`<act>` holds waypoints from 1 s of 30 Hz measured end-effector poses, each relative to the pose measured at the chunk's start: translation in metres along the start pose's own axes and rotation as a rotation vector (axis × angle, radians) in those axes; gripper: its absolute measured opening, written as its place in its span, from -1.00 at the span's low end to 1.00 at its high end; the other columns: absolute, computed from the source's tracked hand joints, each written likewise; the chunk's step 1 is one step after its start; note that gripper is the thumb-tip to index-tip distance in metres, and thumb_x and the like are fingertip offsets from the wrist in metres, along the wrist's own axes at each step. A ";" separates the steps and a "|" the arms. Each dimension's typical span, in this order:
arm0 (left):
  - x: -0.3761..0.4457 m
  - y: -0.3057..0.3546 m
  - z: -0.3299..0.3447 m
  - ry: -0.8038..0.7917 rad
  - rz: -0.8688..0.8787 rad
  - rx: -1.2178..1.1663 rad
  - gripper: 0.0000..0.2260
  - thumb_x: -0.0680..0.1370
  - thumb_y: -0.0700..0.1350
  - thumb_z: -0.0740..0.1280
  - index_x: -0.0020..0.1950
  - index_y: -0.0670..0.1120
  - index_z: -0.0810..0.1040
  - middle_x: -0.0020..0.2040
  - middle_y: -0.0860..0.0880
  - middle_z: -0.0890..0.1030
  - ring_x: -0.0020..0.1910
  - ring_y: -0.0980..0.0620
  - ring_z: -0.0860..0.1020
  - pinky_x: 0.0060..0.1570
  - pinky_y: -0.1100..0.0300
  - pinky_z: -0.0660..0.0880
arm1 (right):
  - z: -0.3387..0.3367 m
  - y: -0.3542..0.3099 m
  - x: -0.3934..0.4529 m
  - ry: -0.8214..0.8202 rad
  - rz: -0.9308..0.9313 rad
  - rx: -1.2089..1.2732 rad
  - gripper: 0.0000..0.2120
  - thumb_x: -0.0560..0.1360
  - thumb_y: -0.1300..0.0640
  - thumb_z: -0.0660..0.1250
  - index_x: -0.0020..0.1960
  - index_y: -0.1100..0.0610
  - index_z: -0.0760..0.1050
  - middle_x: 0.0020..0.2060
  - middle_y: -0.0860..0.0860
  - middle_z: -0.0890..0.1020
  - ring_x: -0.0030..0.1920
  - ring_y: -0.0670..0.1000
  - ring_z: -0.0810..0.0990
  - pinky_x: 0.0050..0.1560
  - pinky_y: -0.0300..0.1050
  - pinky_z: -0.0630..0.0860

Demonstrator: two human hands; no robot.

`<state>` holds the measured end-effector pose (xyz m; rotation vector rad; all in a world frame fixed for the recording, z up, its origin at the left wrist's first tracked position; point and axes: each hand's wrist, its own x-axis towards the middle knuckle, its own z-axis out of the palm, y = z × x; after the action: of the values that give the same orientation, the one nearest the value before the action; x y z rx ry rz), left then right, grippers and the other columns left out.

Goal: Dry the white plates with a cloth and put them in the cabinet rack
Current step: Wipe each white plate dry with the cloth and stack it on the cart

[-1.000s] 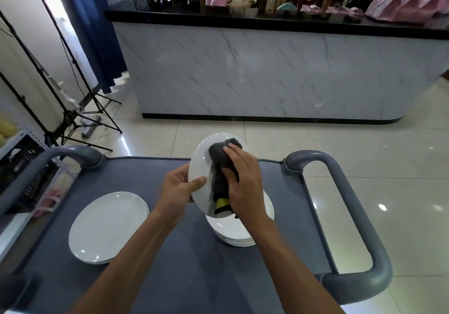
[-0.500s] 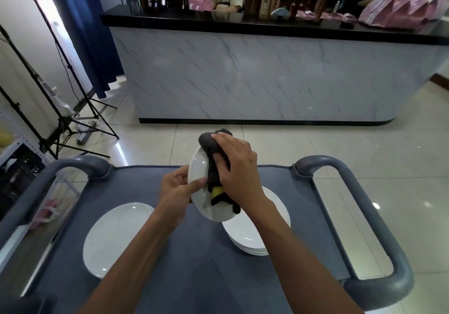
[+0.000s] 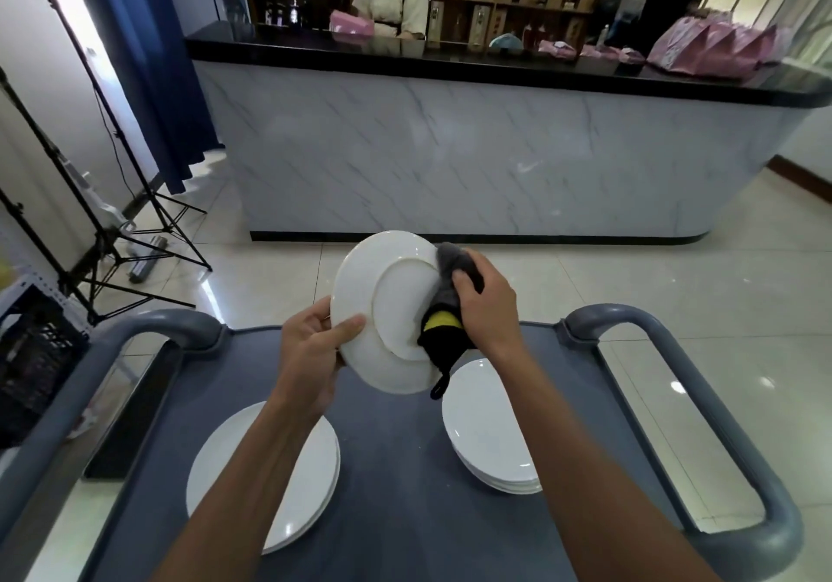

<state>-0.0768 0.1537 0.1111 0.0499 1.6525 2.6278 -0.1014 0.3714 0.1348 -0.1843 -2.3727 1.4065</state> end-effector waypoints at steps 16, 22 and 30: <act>0.021 0.013 -0.047 0.156 -0.074 -0.237 -0.76 0.53 -0.34 0.32 0.18 -0.23 0.61 0.08 -0.17 0.68 0.01 -0.07 0.65 -0.13 0.11 0.62 | 0.066 -0.014 -0.067 0.161 -0.172 -0.090 -0.67 0.56 0.24 0.31 0.32 0.08 0.52 0.22 -0.14 0.58 0.24 -0.04 0.50 0.31 -0.05 0.42; 0.020 0.018 -0.053 0.190 -0.085 -0.225 -0.76 0.56 -0.34 0.30 0.20 -0.22 0.59 0.17 -0.23 0.65 0.07 -0.13 0.62 -0.02 0.04 0.63 | 0.096 -0.030 -0.096 0.138 -0.255 -0.271 -0.61 0.58 0.16 0.32 0.40 0.01 0.48 0.37 -0.09 0.50 0.33 0.04 0.39 0.33 -0.03 0.31; 0.016 0.024 -0.053 0.204 -0.108 -0.226 -0.82 0.58 -0.32 0.28 0.13 -0.22 0.60 0.03 -0.27 0.63 -0.03 -0.22 0.59 -0.10 -0.02 0.58 | 0.123 -0.048 -0.124 0.089 -0.442 -0.393 -0.63 0.59 0.16 0.33 0.39 0.03 0.50 0.37 -0.04 0.51 0.32 0.09 0.43 0.25 0.07 0.37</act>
<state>-0.0961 0.0966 0.1096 -0.3139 1.3500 2.7933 -0.0306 0.2106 0.0921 0.1651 -2.3969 0.7143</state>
